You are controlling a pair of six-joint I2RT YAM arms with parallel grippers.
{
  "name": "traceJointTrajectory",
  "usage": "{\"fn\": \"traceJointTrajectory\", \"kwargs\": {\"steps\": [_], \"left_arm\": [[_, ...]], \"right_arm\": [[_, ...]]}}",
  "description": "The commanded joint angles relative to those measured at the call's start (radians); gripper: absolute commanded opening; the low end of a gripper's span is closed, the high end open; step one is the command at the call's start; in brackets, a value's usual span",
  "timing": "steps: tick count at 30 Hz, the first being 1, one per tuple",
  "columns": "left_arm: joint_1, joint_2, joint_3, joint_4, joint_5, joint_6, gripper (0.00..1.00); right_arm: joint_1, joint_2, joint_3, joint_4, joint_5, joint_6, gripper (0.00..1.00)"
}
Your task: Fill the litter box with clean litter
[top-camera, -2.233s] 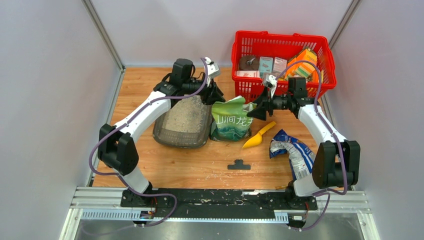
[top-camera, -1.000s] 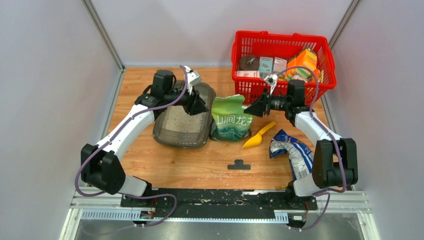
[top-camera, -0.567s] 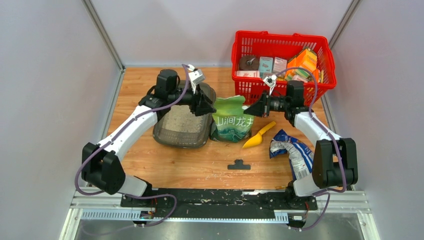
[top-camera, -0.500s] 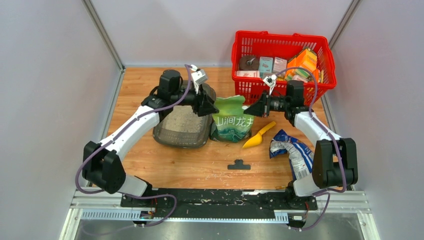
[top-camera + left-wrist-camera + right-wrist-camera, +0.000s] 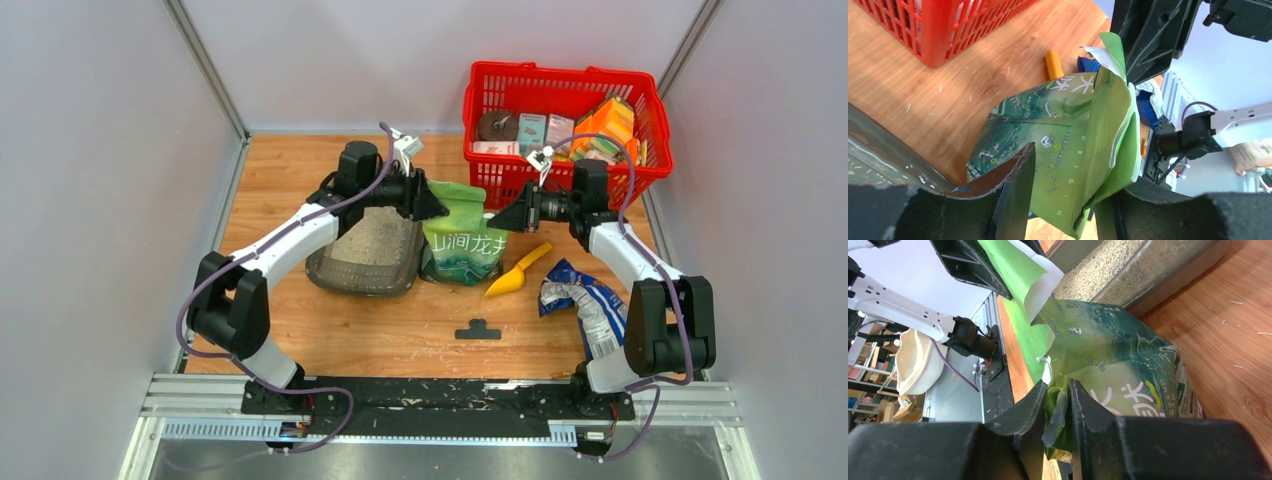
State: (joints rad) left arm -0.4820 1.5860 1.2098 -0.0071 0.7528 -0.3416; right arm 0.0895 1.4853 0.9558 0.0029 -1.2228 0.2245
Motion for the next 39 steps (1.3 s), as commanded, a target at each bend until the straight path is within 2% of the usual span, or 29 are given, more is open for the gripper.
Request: {"fn": "traceJointTrajectory", "kwargs": {"steps": [1, 3, 9, 12, 14, 17, 18, 19, 20, 22, 24, 27, 28, 31, 36, 37, 39], "left_arm": [[-0.003, 0.026, 0.005, 0.101, 0.083, -0.086, 0.52], [-0.003, 0.031, 0.002, 0.111, 0.105, -0.085, 0.53], [-0.001, 0.014, -0.032, 0.099, 0.121, -0.086, 0.53], [0.0, 0.009, -0.044, 0.088, 0.135, -0.091, 0.47], [0.006, 0.014, -0.05, 0.085, 0.137, -0.115, 0.36], [0.025, 0.026, -0.055, 0.093, 0.138, -0.164, 0.16], [0.032, 0.031, -0.055, 0.096, 0.146, -0.203, 0.12], [0.049, 0.034, -0.055, 0.098, 0.164, -0.22, 0.03], [0.059, 0.034, -0.055, 0.095, 0.175, -0.237, 0.0], [0.077, 0.043, -0.053, 0.114, 0.241, -0.287, 0.0], [0.098, 0.069, -0.04, 0.128, 0.299, -0.354, 0.0], [0.103, 0.109, 0.006, 0.096, 0.405, -0.393, 0.0], [0.103, 0.118, 0.02, 0.038, 0.437, -0.396, 0.0], [0.103, 0.172, 0.069, 0.016, 0.541, -0.46, 0.0], [0.103, 0.249, 0.08, 0.125, 0.634, -0.818, 0.0], [0.106, 0.246, 0.065, 0.203, 0.622, -0.862, 0.0], [0.111, 0.227, 0.042, 0.199, 0.597, -0.881, 0.0]], "right_arm": [[0.012, 0.004, 0.008, 0.117, -0.044, 0.122, 0.26], [0.012, 0.009, 0.008, 0.126, -0.043, 0.134, 0.29], [0.018, 0.015, -0.015, 0.129, -0.044, 0.128, 0.29], [0.026, 0.007, -0.028, 0.126, -0.043, 0.128, 0.22], [0.026, 0.003, -0.029, 0.111, -0.044, 0.142, 0.13], [0.023, -0.005, -0.003, 0.046, -0.073, 0.142, 0.05], [0.021, -0.005, 0.009, 0.014, -0.081, 0.128, 0.03], [0.018, -0.005, 0.042, -0.071, -0.104, 0.119, 0.01], [0.012, -0.002, 0.06, -0.11, -0.115, 0.118, 0.0], [0.006, 0.026, 0.119, -0.237, -0.133, 0.147, 0.0], [0.003, 0.062, 0.139, -0.291, -0.152, 0.205, 0.0], [-0.004, 0.066, 0.139, -0.293, -0.17, 0.335, 0.0], [-0.005, 0.07, 0.138, -0.293, -0.178, 0.398, 0.0], [-0.017, 0.067, 0.132, -0.291, -0.181, 0.466, 0.0], [-0.051, 0.102, 0.153, -0.281, -0.19, 0.608, 0.0], [-0.057, 0.113, 0.153, -0.265, -0.181, 0.642, 0.0], [-0.077, 0.127, 0.147, -0.23, -0.166, 0.734, 0.0]]}}
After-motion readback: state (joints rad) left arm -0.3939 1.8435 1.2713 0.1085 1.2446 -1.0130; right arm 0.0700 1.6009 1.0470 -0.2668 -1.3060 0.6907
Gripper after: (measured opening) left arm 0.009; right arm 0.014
